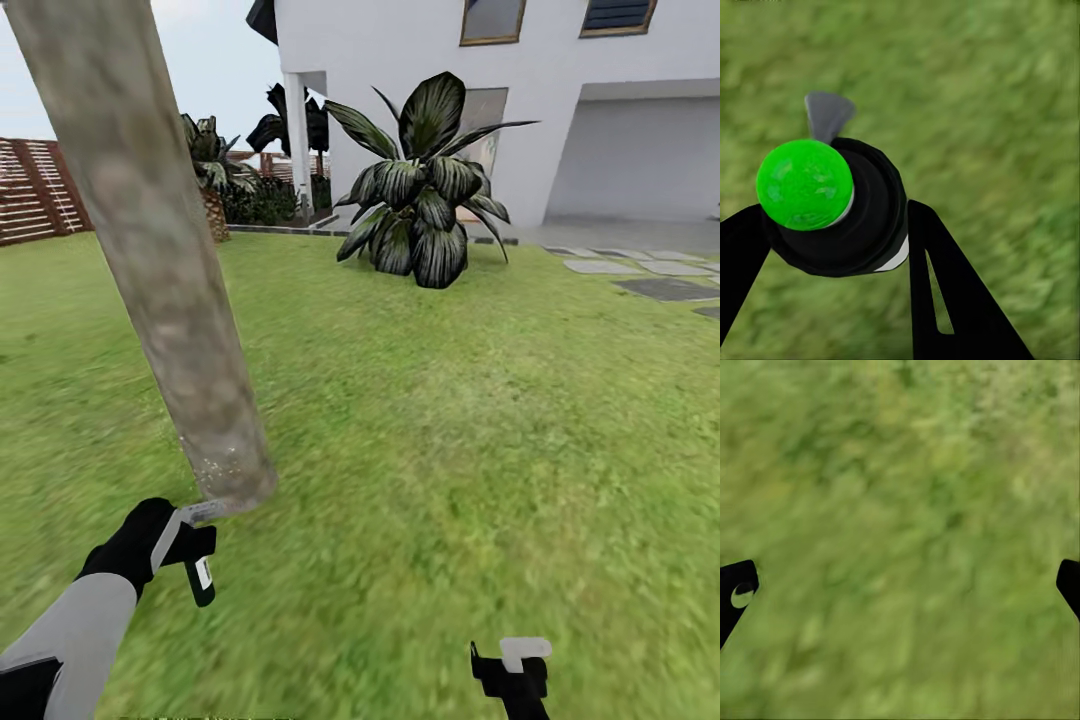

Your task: In the garden, pick up the pesticide atomizer on the floor and spray pesticide onto both trees until each tree trunk is fully covered.

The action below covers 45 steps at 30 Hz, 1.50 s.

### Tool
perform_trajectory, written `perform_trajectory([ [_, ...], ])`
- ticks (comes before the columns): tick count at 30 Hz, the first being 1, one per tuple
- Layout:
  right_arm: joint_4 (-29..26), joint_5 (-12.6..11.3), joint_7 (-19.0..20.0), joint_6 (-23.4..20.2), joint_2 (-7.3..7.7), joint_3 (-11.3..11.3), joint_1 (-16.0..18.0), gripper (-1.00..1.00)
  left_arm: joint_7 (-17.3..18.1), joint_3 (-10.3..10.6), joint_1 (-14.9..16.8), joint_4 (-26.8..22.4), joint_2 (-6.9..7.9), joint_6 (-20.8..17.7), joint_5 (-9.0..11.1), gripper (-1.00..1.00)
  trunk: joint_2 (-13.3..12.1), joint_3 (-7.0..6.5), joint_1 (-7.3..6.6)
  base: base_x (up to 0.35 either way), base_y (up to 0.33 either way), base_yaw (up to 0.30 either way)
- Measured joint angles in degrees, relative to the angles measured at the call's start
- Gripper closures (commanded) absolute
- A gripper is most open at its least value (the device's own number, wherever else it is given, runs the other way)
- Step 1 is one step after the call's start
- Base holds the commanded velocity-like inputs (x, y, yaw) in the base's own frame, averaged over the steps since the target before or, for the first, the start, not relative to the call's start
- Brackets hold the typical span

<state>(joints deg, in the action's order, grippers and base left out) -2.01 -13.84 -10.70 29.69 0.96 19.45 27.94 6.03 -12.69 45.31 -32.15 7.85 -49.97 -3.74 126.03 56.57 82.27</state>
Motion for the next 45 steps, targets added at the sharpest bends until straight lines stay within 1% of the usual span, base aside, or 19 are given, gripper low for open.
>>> perform_trajectory([
  [3, 0.0, 0.0, 0.0, 0.0, 0.00, 0.0, 0.0, -1.00, 0.0, 0.0, 0.1, -0.9, 0.19, -0.1, 0.0, 1.00, 0.0, 0.00, 0.00, 0.005, -0.005, 0.277],
  [7, 0.0, 0.0, 0.0, 0.0, 0.00, 0.0, 0.0, -1.00, 0.0, 0.2, 0.8, -5.9, -0.04, -0.7, 0.0, 1.00, 0.0, 0.00, 0.00, 0.001, 0.000, 0.242],
  [10, 0.0, 0.0, 0.0, 0.0, 0.02, 0.0, 0.0, -1.00, 0.1, 0.4, 1.3, -7.1, -0.42, -1.0, 0.0, 1.00, 0.0, 0.00, 0.00, 0.000, 0.000, 0.043],
  [12, 0.0, -0.1, 0.0, 0.0, 0.06, 0.0, 0.0, -1.00, 0.0, 0.5, 3.0, -7.2, -0.62, -2.4, 0.0, 1.00, 0.0, 0.00, 0.00, 0.000, 0.000, 0.009],
  [13, 0.0, -0.1, 0.0, 0.0, 0.14, -0.1, 0.0, -1.00, 0.0, 0.6, 4.9, -7.1, -0.67, -5.0, -0.2, 1.00, 0.0, -0.01, 0.00, 0.000, 0.000, 0.002],
  [15, 0.0, -0.1, -0.1, 0.0, 0.19, -0.1, 0.0, -1.00, 0.0, 0.7, 6.0, -7.2, -0.63, -6.4, -0.3, 1.00, 0.0, 0.00, 0.00, 0.000, 0.000, 0.001],
  [20, 0.0, -0.1, -0.1, 0.0, 0.13, 0.0, 0.0, -1.00, -0.2, 0.8, 5.8, -7.3, 0.04, -6.5, -0.7, 1.00, 0.0, 0.00, -0.01, 0.094, 0.000, 0.000],
  [27, 0.0, -0.1, -0.1, 0.0, 0.11, 0.0, 0.0, -1.00, -0.3, 0.9, 5.4, -7.3, 0.07, -6.5, -0.6, 1.00, 0.0, 0.00, -0.03, 0.306, -0.015, 0.000],
  [36, 0.0, -0.1, -0.1, 0.0, 0.10, 0.0, 0.0, -1.00, -0.3, 0.8, 5.7, -7.7, 0.34, -6.5, -0.7, 1.00, 0.0, 0.00, 0.01, -0.034, -0.253, 0.002],
  [45, 0.0, -0.1, 0.0, 0.0, 0.09, 0.0, 0.0, -1.00, -0.4, 0.8, 6.1, -8.0, 0.47, -6.8, -0.8, 1.00, 0.0, 0.00, 0.00, 0.003, -0.276, 0.185],
])
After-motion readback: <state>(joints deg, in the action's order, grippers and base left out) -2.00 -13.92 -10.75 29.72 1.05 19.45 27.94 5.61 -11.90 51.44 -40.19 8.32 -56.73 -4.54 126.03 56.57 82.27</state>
